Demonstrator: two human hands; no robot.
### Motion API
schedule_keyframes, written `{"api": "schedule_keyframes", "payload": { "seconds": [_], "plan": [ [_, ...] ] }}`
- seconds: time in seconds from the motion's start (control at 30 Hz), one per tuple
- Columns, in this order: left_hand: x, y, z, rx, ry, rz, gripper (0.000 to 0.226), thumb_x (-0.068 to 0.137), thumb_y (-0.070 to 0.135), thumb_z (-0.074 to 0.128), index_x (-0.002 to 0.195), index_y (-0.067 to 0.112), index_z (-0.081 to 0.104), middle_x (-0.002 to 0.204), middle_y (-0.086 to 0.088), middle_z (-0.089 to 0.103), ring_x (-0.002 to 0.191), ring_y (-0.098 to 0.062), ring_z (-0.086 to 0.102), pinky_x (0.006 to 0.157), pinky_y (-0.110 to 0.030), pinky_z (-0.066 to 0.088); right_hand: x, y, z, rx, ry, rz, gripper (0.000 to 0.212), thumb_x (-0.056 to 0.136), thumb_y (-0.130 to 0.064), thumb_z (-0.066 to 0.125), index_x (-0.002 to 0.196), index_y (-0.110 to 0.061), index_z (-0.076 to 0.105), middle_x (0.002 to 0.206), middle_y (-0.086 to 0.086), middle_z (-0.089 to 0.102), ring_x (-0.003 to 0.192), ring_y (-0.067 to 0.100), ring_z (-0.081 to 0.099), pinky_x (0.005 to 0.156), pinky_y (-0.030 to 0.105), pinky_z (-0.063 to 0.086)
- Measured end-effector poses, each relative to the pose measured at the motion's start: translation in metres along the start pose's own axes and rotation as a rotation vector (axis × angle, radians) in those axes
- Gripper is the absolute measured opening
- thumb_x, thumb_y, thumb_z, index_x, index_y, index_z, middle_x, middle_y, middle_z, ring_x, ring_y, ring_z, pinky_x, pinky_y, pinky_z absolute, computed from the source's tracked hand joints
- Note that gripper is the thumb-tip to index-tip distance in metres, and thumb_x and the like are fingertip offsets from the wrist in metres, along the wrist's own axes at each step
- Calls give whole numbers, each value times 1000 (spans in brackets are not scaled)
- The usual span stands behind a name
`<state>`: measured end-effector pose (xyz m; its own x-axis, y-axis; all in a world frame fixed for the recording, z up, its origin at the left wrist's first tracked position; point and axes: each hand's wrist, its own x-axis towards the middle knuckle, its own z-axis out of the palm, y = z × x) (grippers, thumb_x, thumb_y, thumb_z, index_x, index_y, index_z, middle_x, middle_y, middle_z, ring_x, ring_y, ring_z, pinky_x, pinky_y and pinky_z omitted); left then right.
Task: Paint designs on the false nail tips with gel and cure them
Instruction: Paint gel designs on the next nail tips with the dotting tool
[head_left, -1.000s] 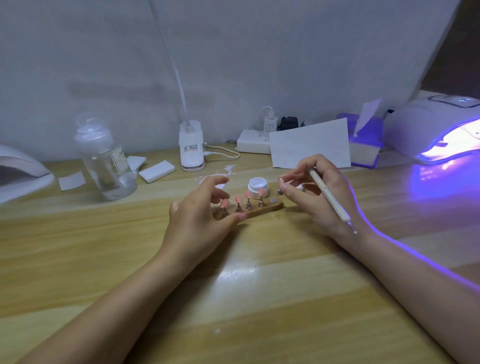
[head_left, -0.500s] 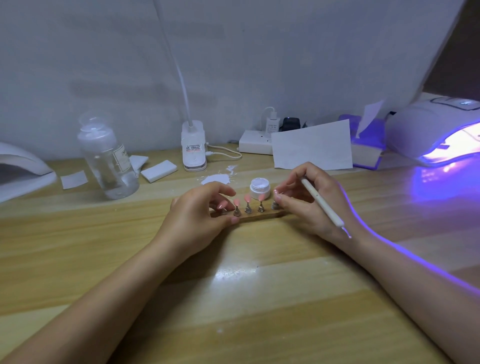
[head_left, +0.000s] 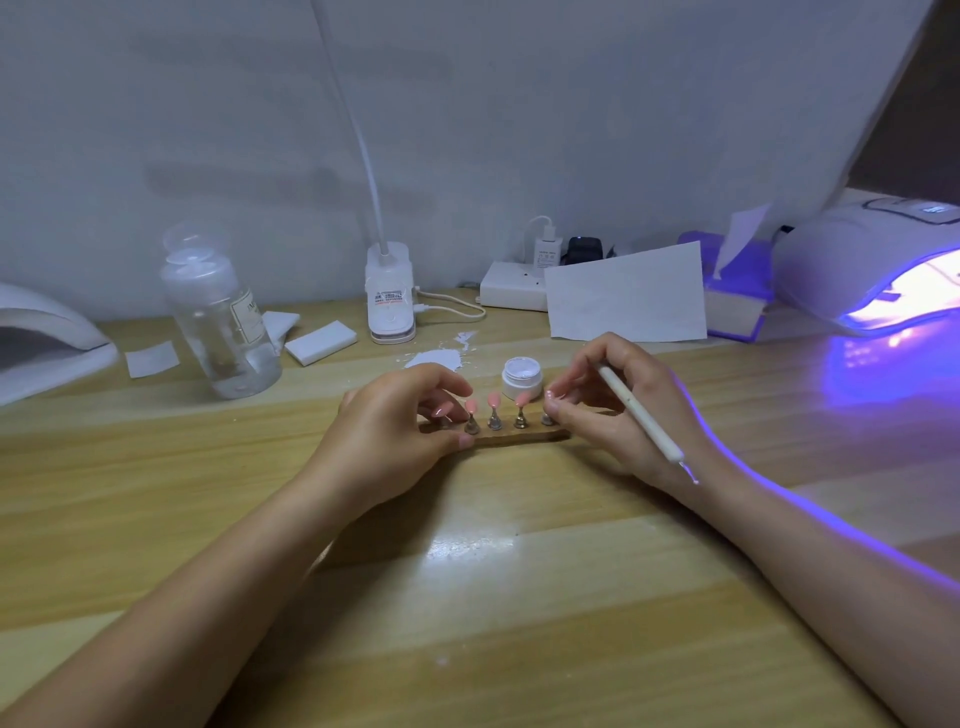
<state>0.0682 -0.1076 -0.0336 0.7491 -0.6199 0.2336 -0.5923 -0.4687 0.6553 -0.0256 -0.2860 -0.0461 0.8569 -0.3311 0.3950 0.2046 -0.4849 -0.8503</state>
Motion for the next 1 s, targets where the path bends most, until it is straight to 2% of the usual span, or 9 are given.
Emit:
{"api": "schedule_keyframes", "payload": {
  "seconds": [0.1, 0.2, 0.3, 0.37, 0.47, 0.63, 0.83, 0.93, 1.0],
  "plan": [
    [2, -2, -7, 34, -26, -3, 33, 71, 16, 76, 90, 34, 56, 76, 19, 59, 80, 10, 53, 99, -39, 38, -1, -1, 0, -51, -18, 9, 29, 68, -10, 77, 78, -18, 51, 76, -10, 67, 71, 8, 61, 67, 22, 52],
    [3, -1, -11, 68, -74, -3, 33, 72, 17, 74, 94, 34, 56, 75, 15, 56, 87, -2, 57, 97, -36, 39, -2, -1, 2, -103, -67, 11, 30, 66, -11, 80, 78, -16, 53, 77, -8, 66, 72, 10, 61, 66, 16, 49],
    [2, 3, -8, 102, -62, 40, 31, 71, 33, 69, 97, 39, 54, 88, 17, 57, 93, -6, 55, 96, -35, 40, -3, 0, 4, -150, -94, 8, 27, 67, -9, 79, 77, -16, 54, 76, -8, 65, 71, 4, 60, 65, 6, 43],
    [0, 6, -1, 145, 2, 94, 36, 69, 43, 66, 104, 38, 58, 103, 17, 56, 98, -7, 54, 98, -37, 37, -3, 1, 4, -156, -94, 1, 27, 68, -7, 78, 76, -15, 54, 76, -8, 65, 72, 4, 59, 67, 7, 44],
    [0, 9, 13, 300, 161, 222, 33, 78, 33, 68, 110, 28, 64, 115, 9, 57, 108, -13, 52, 99, -35, 22, -2, 1, 4, -163, -97, -9, 26, 68, -6, 78, 76, -14, 54, 76, -7, 65, 73, 6, 60, 69, 13, 47],
    [2, 9, 24, 357, 179, 242, 17, 81, 30, 65, 99, 32, 67, 119, 10, 54, 119, -12, 43, 101, -29, 7, -3, 1, 4, -171, -94, -16, 27, 68, -7, 78, 76, -17, 54, 78, -5, 65, 73, 5, 60, 72, 17, 48],
    [1, 11, 29, 304, 229, 299, 1, 80, 26, 66, 80, 27, 66, 103, 13, 60, 107, -12, 51, 95, -27, 11, -2, 2, 5, -146, -86, -24, 29, 68, -6, 78, 74, -20, 54, 75, -6, 64, 70, 4, 60, 66, 8, 46],
    [-1, 13, 29, 265, 254, 349, 9, 74, 19, 71, 72, 24, 63, 95, 11, 62, 97, -12, 55, 92, -26, 13, -2, 3, 5, -134, -89, -26, 33, 68, -5, 77, 73, -25, 52, 74, -6, 64, 69, 4, 60, 68, 13, 49],
    [-3, 16, 27, 225, 287, 402, 7, 72, 17, 65, 71, 20, 60, 93, 8, 63, 86, -10, 55, 88, -28, 24, -2, 2, 5, -127, -88, -20, 33, 70, -6, 75, 75, -29, 52, 74, -6, 64, 69, 7, 60, 68, 18, 51]
  ]
}}
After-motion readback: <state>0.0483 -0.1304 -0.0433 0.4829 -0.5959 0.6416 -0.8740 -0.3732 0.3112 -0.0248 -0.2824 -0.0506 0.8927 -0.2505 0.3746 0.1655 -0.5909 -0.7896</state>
